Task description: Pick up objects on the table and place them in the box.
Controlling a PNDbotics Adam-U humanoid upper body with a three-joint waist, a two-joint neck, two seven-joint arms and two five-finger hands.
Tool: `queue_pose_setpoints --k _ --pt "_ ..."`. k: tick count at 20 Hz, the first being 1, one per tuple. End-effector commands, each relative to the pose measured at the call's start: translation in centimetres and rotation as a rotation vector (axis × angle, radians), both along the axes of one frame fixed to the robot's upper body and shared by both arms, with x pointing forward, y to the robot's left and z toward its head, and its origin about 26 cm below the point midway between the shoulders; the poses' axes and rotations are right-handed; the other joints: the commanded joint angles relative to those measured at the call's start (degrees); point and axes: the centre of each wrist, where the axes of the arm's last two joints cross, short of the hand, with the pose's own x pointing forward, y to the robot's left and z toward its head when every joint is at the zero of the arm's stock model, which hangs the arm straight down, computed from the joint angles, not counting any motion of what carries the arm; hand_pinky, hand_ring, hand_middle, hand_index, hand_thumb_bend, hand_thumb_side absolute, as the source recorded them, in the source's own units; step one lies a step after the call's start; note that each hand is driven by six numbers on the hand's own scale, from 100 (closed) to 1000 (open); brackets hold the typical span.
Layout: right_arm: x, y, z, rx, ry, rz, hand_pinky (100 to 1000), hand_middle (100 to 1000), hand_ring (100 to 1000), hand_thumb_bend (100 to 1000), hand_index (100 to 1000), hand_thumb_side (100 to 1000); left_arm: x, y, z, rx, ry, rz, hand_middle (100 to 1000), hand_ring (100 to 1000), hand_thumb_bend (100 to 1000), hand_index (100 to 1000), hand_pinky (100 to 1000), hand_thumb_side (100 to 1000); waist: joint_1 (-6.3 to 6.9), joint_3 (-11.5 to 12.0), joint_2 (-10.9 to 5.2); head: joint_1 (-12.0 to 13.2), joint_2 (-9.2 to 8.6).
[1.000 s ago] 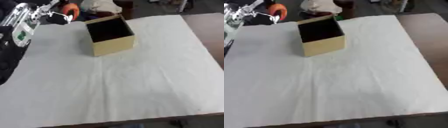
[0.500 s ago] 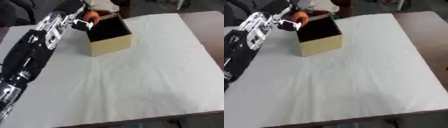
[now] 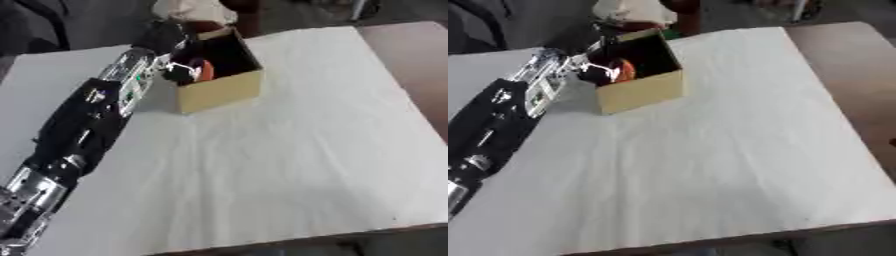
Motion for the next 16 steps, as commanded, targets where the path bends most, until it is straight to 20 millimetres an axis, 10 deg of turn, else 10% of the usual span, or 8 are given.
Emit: queue_pose_setpoints --k 1,16 --pt "0.0 0.0 0.9 -0.008 -0.028 0.009 724 749 1000 100 964 463 -0.3 0.2 2.0 0.003 -0.098 -0.001 751 728 589 925 781 594 -0.17 0.12 -0.72 -0.02 -0.53" --pt "-0.3 -0.5 0.8 -0.007 -0.033 -0.029 725 749 1000 100 964 464 -11.0 4.2 10.7 -0.499 -0.545 -0.072 616 630 364 836 779 599 -0.5 3.41 -0.51 -2.08 -0.48"
